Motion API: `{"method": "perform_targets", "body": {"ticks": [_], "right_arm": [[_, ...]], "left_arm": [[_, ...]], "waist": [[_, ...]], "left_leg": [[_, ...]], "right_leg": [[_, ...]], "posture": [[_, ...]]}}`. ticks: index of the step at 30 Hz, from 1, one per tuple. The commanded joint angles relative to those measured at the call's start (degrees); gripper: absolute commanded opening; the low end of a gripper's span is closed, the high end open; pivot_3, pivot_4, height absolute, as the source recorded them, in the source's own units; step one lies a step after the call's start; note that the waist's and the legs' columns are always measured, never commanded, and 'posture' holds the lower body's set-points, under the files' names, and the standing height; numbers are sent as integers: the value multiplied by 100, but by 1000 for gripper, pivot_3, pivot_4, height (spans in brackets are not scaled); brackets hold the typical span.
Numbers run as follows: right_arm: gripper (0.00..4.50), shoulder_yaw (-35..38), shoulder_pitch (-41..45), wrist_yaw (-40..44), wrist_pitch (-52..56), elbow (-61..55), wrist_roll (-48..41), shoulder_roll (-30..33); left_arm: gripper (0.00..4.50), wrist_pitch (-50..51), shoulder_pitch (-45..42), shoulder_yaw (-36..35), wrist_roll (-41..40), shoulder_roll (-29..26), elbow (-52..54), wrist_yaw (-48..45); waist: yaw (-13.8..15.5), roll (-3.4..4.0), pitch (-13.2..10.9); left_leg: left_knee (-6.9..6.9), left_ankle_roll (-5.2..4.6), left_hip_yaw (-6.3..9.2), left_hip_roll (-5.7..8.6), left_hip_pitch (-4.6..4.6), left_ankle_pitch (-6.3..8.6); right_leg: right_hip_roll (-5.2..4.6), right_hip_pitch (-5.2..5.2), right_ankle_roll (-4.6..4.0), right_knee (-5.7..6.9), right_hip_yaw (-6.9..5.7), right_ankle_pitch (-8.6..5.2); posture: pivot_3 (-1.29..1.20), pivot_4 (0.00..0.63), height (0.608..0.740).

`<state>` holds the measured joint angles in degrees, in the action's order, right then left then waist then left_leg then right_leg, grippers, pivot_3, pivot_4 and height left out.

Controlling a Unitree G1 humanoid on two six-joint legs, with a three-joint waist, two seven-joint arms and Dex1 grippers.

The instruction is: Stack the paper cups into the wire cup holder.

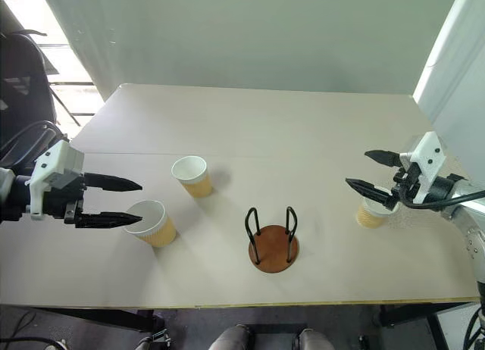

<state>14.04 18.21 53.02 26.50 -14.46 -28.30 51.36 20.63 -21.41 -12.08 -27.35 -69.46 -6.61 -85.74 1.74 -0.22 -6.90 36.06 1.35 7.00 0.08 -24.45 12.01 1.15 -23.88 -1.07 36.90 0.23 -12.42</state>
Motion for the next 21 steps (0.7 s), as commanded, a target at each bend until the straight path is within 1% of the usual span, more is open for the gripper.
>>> {"method": "perform_targets", "body": {"ticks": [1,6,11,16,21], "right_arm": [[3736,-58,-43,100,28,-83,43,102],[3736,-164,-272,231,266,-337,-31,184],[3736,-661,-276,-197,449,-200,633,178],[3736,-883,-403,-357,442,-42,926,104],[3736,-796,-443,-323,383,6,937,53]], "left_arm": [[3764,201,-13,-372,-274,-15,268,59],[3764,673,93,-668,-763,54,658,65],[3764,1188,121,-776,-1353,251,1207,188],[3764,1345,155,-740,-1432,347,1422,367],[3764,1440,-110,-693,-1574,520,1529,652]], "waist": [[-8,0,0],[-13,1,0],[-16,0,0],[-11,1,0],[-11,0,0]], "left_leg": [[0,1,0,0,2,0],[0,4,-2,0,5,0],[3,4,-3,-1,12,-3],[6,2,-3,-2,13,-7],[7,-1,-4,-2,13,-12]], "right_leg": [[0,0,-2,1,-1,1],[0,0,-4,4,-1,2],[0,4,-5,6,-1,4],[0,4,-3,9,-2,10],[1,4,-4,10,-2,13]], "posture": [[0,150,740],[0,150,740],[0,150,740],[0,150,740],[0,150,740]]}}
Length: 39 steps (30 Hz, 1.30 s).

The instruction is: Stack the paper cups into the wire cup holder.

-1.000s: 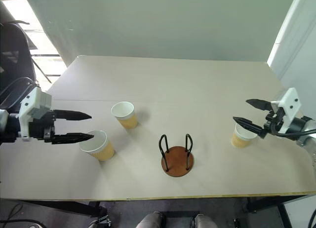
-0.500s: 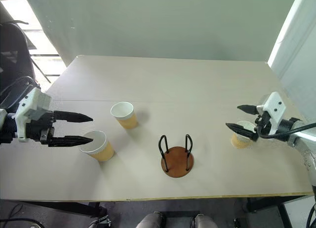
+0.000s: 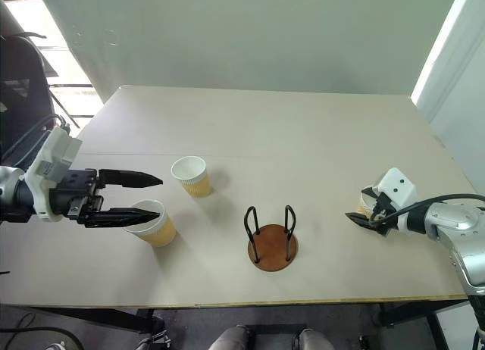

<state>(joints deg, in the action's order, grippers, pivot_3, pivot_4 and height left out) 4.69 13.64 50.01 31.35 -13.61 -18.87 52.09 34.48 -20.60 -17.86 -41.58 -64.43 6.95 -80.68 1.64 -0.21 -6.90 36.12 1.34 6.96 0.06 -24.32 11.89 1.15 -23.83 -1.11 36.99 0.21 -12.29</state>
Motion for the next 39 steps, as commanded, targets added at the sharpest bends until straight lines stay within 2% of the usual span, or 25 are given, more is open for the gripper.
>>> {"method": "perform_targets", "body": {"ticks": [1,6,14,20,28,39], "right_arm": [[3736,170,8,-20,-96,-92,-10,-17],[3736,208,-17,-49,-98,-96,69,44],[3736,-161,168,-86,-107,-49,559,124],[3736,-328,362,47,-140,42,699,138],[3736,-472,560,248,-255,289,840,212],[3736,-784,632,407,-387,250,1180,321]], "left_arm": [[3764,107,-265,-112,-205,63,189,203],[3764,410,-403,-27,-620,254,500,320],[3764,-128,-253,386,-77,438,735,444],[3764,-723,-197,182,105,981,776,934],[3764,-817,521,-222,-321,1594,1286,1357],[3764,-790,892,-272,-308,1454,1386,1340]], "waist": [[-3,0,0],[-1,0,0],[-3,0,0],[-2,0,0],[-3,0,0],[6,0,0]], "left_leg": [[0,1,0,0,0,-2],[1,0,-2,1,-1,-5],[1,-5,-4,-2,6,-9],[4,-14,-4,-1,5,-18],[5,-17,-9,-2,5,-19],[5,-21,-9,-1,26,-24]], "right_leg": [[0,0,0,1,0,0],[0,1,3,-1,1,3],[0,3,3,2,0,4],[0,6,5,1,1,8],[0,9,10,-3,1,9],[0,31,8,-2,2,9]], "posture": [[0,150,740],[0,150,740],[0,150,740],[0,150,740],[0,150,740],[0,150,740]]}}
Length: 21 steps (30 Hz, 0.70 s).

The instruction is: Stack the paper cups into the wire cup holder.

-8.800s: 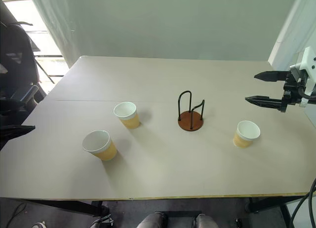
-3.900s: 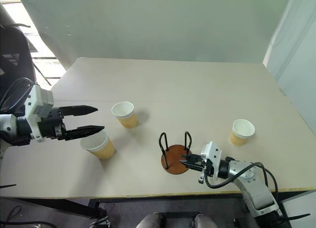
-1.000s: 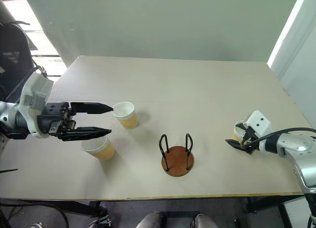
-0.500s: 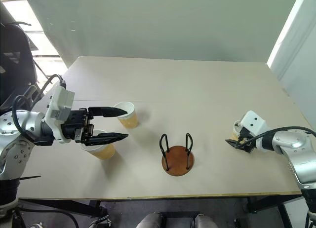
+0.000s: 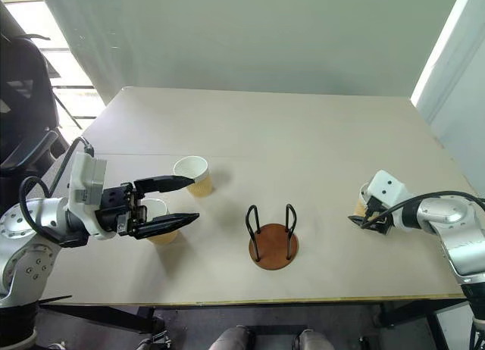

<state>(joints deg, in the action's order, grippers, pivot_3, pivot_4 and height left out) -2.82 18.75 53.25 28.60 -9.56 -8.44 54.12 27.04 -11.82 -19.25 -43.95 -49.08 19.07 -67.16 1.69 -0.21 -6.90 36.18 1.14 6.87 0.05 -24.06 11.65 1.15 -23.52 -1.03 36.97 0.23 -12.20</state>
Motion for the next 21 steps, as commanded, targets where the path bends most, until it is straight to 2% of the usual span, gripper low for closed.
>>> {"method": "perform_targets", "body": {"ticks": [1,8,10,21], "right_arm": [[3736,-67,134,100,-117,-179,166,128],[3736,-472,129,178,-600,87,729,263],[3366,-511,210,168,-659,175,818,246],[3366,-1083,840,397,-1647,1220,1593,161]], "left_arm": [[3764,-49,16,-130,-69,-87,175,-3],[3764,-76,-40,-115,-23,-145,94,1],[3764,-77,-34,-117,-22,-146,101,8],[3764,-80,7,-129,-2,-130,155,101]], "waist": [[-1,0,0],[-1,0,0],[-2,0,0],[-9,0,0]], "left_leg": [[0,0,0,0,1,0],[0,1,0,0,0,-1],[0,1,0,0,0,0],[-1,1,1,-1,1,2]], "right_leg": [[0,0,0,0,0,0],[0,0,-1,-2,0,-1],[0,0,-1,-1,0,-1],[0,-1,-3,-1,0,1]], "posture": [[0,150,740],[0,150,740],[0,150,740],[0,150,740]]}}
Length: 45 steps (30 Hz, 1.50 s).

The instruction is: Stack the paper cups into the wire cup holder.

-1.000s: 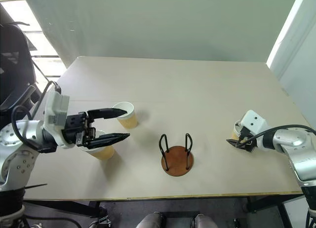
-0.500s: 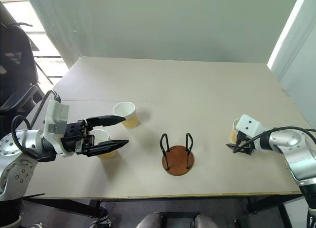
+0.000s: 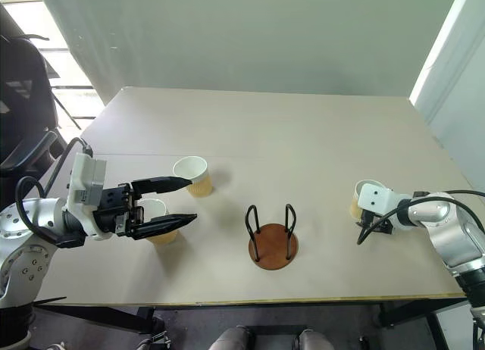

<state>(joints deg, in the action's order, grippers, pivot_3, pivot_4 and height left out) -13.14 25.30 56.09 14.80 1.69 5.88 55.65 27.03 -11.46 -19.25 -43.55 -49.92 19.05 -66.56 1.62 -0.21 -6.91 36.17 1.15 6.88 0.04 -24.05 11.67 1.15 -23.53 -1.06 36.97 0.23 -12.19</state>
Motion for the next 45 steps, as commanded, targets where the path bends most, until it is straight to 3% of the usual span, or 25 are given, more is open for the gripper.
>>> {"method": "perform_targets", "body": {"ticks": [1,3,6,14,15,21,28,35,45], "right_arm": [[3366,-92,216,159,-340,141,198,-14],[3366,-185,276,270,-458,223,285,-46],[2819,-252,363,360,-611,365,404,-79],[176,-327,604,421,-957,787,659,-145],[80,-310,627,443,-971,799,657,-144],[80,56,730,868,-949,301,213,38],[80,909,1501,2087,253,-1253,-1865,138],[80,921,2316,2208,1496,-2254,-3322,-307],[80,-36,2468,1842,1693,-2844,-3053,-1001]], "left_arm": [[3764,-78,-8,-140,-45,-45,171,53],[3764,-76,34,-164,-54,-43,204,81],[3764,-68,91,-202,-74,-47,257,118],[3764,-74,219,-307,-74,-61,307,166],[3764,-72,222,-316,-75,-67,301,162],[3764,-113,245,-367,-61,-132,193,83],[3764,-70,297,-318,-56,-189,92,-92],[3764,-138,316,-267,43,-209,-92,-269],[3764,-133,374,-243,113,-241,-188,-353]], "waist": [[-1,0,0],[-1,0,0],[1,0,0],[0,1,0],[0,1,-1],[-1,3,-2],[-29,12,-7],[-36,11,-7],[-31,12,-7]], "left_leg": [[0,0,0,0,0,0],[-1,0,0,-1,0,2],[-1,1,0,-1,0,5],[-1,3,0,-4,3,8],[-1,3,0,-4,3,8],[-1,16,0,-4,2,16],[-5,26,-6,-4,-2,21],[-6,15,-3,-4,-2,16],[-6,9,0,-4,-2,14]], "right_leg": [[0,-1,0,0,0,1],[0,-1,-1,0,0,1],[0,-1,-1,-1,0,1],[0,-1,-11,0,-2,6],[0,-1,-11,0,-2,6],[0,-3,-14,0,-2,7],[2,-9,-26,-2,-2,-5],[2,-9,-34,-1,-2,-26],[2,-9,-40,1,-3,-29]], "posture": [[0,150,740],[0,150,740],[0,150,740],[0,150,740],[0,150,740],[0,150,740],[0,150,740],[0,150,740],[0,150,740]]}}
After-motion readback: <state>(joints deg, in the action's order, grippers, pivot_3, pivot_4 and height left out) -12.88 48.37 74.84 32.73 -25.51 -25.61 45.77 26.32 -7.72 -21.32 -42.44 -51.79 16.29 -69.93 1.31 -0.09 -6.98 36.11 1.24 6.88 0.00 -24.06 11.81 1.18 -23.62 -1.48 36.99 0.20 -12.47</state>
